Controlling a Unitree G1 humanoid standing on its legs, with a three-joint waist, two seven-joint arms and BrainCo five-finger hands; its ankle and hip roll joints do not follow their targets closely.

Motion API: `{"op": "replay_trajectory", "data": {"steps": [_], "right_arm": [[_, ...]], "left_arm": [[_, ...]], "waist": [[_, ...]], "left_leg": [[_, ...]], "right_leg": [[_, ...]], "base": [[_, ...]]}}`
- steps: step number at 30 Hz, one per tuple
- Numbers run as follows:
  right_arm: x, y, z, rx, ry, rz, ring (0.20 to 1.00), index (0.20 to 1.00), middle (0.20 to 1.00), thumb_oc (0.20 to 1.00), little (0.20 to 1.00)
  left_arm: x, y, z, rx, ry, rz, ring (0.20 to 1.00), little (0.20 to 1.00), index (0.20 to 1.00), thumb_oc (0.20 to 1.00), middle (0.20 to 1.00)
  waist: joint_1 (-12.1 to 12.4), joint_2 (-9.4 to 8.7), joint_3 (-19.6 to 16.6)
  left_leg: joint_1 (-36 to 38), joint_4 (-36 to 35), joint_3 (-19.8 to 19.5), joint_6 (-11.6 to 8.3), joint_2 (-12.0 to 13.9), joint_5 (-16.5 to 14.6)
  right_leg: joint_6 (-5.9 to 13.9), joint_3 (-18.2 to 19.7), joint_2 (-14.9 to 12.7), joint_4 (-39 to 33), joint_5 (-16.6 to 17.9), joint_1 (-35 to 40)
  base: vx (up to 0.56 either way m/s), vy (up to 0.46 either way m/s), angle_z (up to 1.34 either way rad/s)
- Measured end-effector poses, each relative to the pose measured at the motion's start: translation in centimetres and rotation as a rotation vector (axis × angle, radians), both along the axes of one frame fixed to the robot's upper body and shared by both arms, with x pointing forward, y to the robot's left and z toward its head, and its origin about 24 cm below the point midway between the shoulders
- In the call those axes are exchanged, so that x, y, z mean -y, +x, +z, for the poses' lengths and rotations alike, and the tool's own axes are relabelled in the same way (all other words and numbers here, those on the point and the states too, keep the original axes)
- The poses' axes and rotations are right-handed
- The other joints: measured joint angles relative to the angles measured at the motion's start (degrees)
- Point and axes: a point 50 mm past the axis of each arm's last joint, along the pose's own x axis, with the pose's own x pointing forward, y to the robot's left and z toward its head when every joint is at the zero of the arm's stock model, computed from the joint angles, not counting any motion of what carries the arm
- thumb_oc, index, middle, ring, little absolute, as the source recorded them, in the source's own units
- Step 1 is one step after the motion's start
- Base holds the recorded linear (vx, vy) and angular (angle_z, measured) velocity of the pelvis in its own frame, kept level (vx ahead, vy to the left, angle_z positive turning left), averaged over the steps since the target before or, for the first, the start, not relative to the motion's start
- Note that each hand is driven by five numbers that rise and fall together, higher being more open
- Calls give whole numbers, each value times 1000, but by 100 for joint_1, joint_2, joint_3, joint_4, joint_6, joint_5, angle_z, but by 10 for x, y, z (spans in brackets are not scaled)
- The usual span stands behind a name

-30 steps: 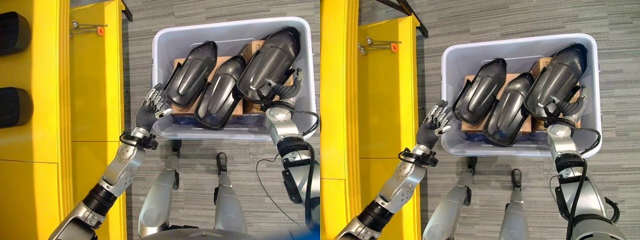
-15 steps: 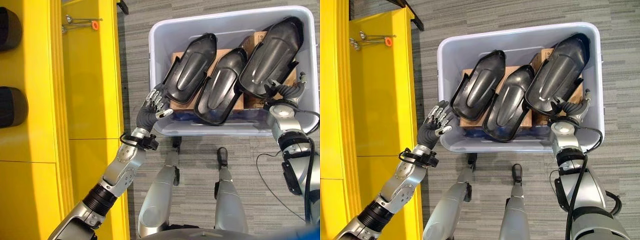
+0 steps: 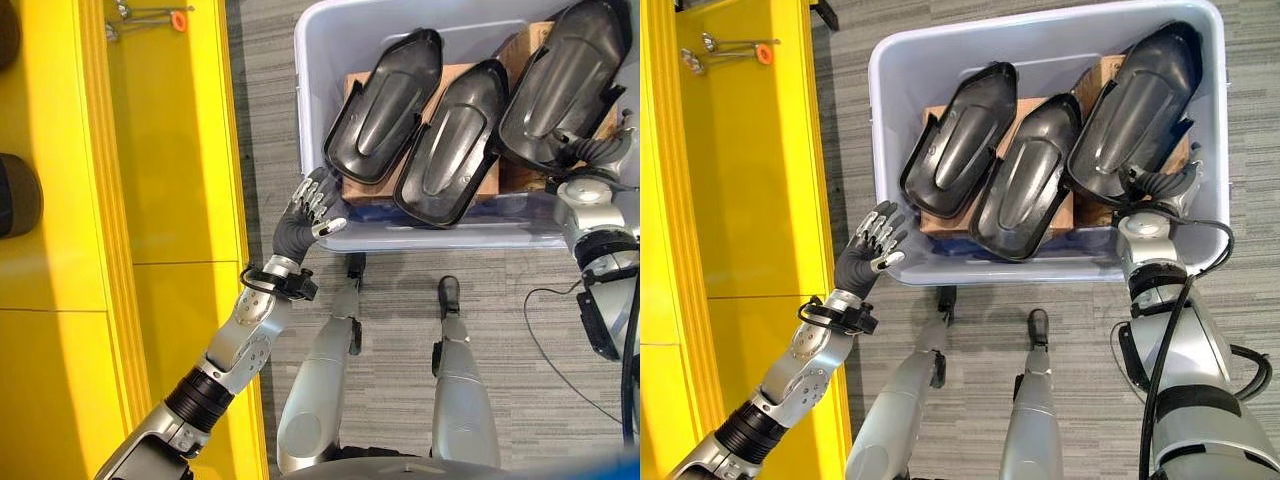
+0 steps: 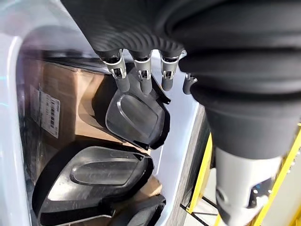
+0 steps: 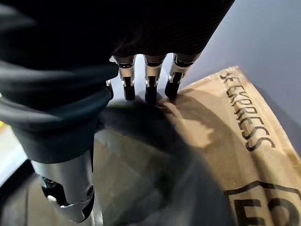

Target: Move parts from the plastic box to the shelf.

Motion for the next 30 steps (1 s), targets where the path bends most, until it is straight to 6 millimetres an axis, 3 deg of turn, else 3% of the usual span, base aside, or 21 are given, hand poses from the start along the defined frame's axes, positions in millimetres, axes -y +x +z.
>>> {"op": "replay_trajectory", "data": {"steps": [4, 5, 6, 7, 8, 12, 20, 26, 30], "right_arm": [[11, -5, -4, -115, -106, -20, 1000, 1000, 1000, 1000, 1000], [13, -6, -5, -135, -114, -22, 934, 934, 934, 934, 934], [14, -6, -6, -161, -138, -25, 827, 827, 827, 827, 827], [15, -7, -6, -173, -151, -31, 438, 438, 438, 438, 438], [17, -7, -4, -183, -158, -41, 200, 200, 200, 200, 200], [28, -13, -2, -215, -171, -59, 200, 200, 200, 200, 200], [31, -15, -7, -273, -227, -60, 200, 200, 200, 200, 200], [24, -11, -7, -274, -239, -24, 200, 200, 200, 200, 200], [16, -8, -18, -263, -178, 37, 200, 200, 200, 200, 200]], "left_arm": [[4, 0, 0, 1, 5, -18, 1000, 1000, 1000, 1000, 1000], [5, -1, -1, -1, 7, -22, 1000, 1000, 1000, 1000, 1000], [6, -1, -1, -1, 8, -25, 1000, 1000, 1000, 1000, 1000], [6, -1, -1, -1, 8, -25, 1000, 1000, 1000, 1000, 1000], [6, -1, -1, 0, 8, -25, 1000, 1000, 1000, 1000, 1000], [6, -1, 0, 1, 9, -25, 1000, 1000, 1000, 1000, 1000], [7, 0, 2, 12, 11, -33, 1000, 1000, 1000, 1000, 1000], [6, 1, 4, 20, 9, -28, 1000, 1000, 1000, 1000, 1000], [4, 1, 4, 23, 4, -20, 1000, 1000, 1000, 1000, 1000]], "waist": [[67, 0, 0], [88, 1, 0], [124, 1, 0], [133, 1, 0], [157, 2, -1], [187, 6, -3], [165, 81, -51], [115, 81, -52], [55, 69, -59]], "left_leg": [[-58, 21, -104, 6, -46, 43], [-58, 30, -112, 6, -57, 44], [-58, 41, -113, 5, -62, 45], [-58, 49, -117, -2, -64, 51], [-58, 51, -124, -10, -66, 59], [-58, 52, -204, -39, -78, 90], [-52, 111, -288, -63, -74, 111], [88, 132, -283, -63, -68, 113], [334, 113, -288, -62, -45, 111]], "right_leg": [[-1, -60, -21, 322, -155, -145], [4, -64, -27, 393, -195, -167], [1, -62, -31, 476, -230, -202], [-2, -59, -32, 532, -247, -228], [-4, -61, -31, 576, -265, -241], [-17, -76, -25, 786, -359, -325], [-85, -183, -13, 1184, -566, -400], [-89, -182, -8, 1209, -570, -258], [-93, -192, 12, 1158, -558, 2]], "base": [[11, -8, 12], [9, -7, 8], [16, -10, 4], [0, 0, 0], [0, 0, 0], [-3, -13, 6], [1, 5, 8], [0, 0, 0], [0, 0, 0]]}}
